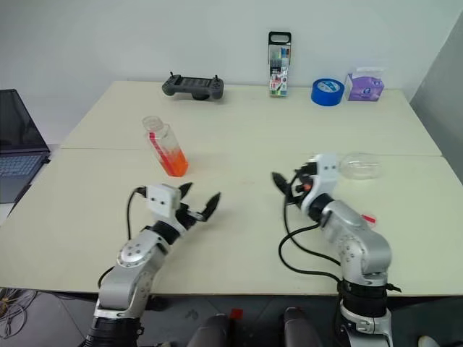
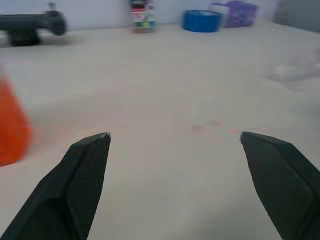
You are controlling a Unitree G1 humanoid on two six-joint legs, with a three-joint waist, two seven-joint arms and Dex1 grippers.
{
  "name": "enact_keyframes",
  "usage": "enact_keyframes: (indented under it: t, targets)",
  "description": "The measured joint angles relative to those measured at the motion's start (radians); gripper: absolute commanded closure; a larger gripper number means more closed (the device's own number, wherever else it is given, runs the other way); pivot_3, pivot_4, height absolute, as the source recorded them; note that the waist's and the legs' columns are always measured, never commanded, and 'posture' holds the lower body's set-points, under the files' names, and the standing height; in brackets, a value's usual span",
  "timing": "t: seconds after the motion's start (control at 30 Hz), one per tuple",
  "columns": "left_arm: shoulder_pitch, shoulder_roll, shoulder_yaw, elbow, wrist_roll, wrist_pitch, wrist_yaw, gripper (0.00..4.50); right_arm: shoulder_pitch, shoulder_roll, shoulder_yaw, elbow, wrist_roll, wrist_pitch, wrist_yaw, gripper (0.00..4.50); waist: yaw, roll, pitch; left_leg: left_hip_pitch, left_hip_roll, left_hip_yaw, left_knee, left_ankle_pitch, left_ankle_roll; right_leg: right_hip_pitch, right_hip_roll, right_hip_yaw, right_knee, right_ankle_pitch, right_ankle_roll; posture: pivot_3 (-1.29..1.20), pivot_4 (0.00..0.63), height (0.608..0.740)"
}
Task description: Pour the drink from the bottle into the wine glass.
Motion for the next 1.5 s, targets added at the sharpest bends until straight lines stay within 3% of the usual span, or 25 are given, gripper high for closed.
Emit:
enact_keyframes:
  t: [0.1, 0.23, 0.43, 0.77, 1.1, 1.2, 1.37, 1.5]
  targets:
    - [-0.057, -0.022, -0.089, 0.005, 0.0, -0.004, -0.075, 0.06, -0.046, 0.046, -0.194, 0.093, 0.068, -0.016, -0.122, 0.72, 0.0, 0.0, 0.0, 0.0, 0.0, 0.002, 0.0, 0.0, 0.0, 0.0, 0.003, 0.0, 0.0, 0.0, 0.0, 0.0, 0.15, 0.74]
    - [-0.156, -0.076, -0.145, 0.041, -0.004, 0.001, -0.113, 0.06, -0.154, 0.102, -0.354, 0.241, 0.2, -0.039, -0.223, 0.72, -0.01, 0.001, 0.0, 0.001, 0.002, 0.006, -0.001, 0.0, 0.0, 0.0, 0.006, 0.003, 0.001, 0.0, 0.0, 0.0, 0.15, 0.74]
    - [-0.196, -0.096, -0.161, 0.095, -0.002, 0.002, -0.128, 0.06, -0.266, 0.127, -0.499, 0.403, 0.424, -0.076, -0.36, 0.72, -0.01, 0.002, -0.001, 0.0, 0.003, 0.004, -0.002, 0.0, 0.001, -0.001, 0.007, 0.002, 0.001, 0.0, 0.0, 0.0, 0.15, 0.74]
    - [-0.207, -0.09, -0.139, 0.114, -0.001, 0.009, -0.136, 0.06, -0.27, 0.145, -0.524, 0.585, 0.551, -0.194, -0.438, 0.72, -0.01, 0.002, 0.0, 0.001, 0.002, 0.007, -0.001, 0.0, 0.001, 0.0, 0.006, 0.003, 0.001, 0.0, 0.0, 0.0, 0.15, 0.74]
    - [-0.244, -0.092, -0.101, 0.152, 0.001, 0.019, -0.108, 0.06, -0.437, 0.044, -0.519, 0.982, 0.538, -0.401, -0.295, 0.72, -0.01, 0.003, 0.0, 0.001, 0.002, 0.008, -0.001, 0.0, 0.001, -0.001, 0.007, 0.003, 0.0, 0.0, 0.0, 0.0, 0.15, 0.74]
    - [-0.25, -0.092, -0.097, 0.157, 0.001, 0.019, -0.106, 0.0, -0.488, 0.012, -0.519, 1.104, 0.527, -0.455, -0.244, 1.28, -0.01, 0.003, 0.0, 0.001, 0.002, 0.008, -0.001, 0.0, 0.001, -0.001, 0.007, 0.003, 0.0, 0.0, 0.0, 0.0, 0.15, 0.74]
    - [-0.257, -0.089, -0.096, 0.157, 0.002, 0.021, -0.103, 0.0, -0.537, -0.015, -0.513, 1.233, 0.493, -0.544, -0.196, 3.0, -0.01, 0.003, 0.0, 0.0, 0.002, 0.008, -0.001, 0.0, 0.001, -0.001, 0.007, 0.004, 0.0, 0.0, 0.0, 0.0, 0.15, 0.74]
    - [-0.257, -0.084, -0.092, 0.157, 0.002, 0.024, -0.098, 0.0, -0.542, -0.016, -0.464, 1.217, 0.455, -0.558, -0.177, 4.29, -0.011, 0.003, 0.0, 0.001, 0.002, 0.008, -0.001, 0.0, 0.001, -0.001, 0.006, 0.004, 0.001, 0.0, 0.0, 0.0, 0.15, 0.74]
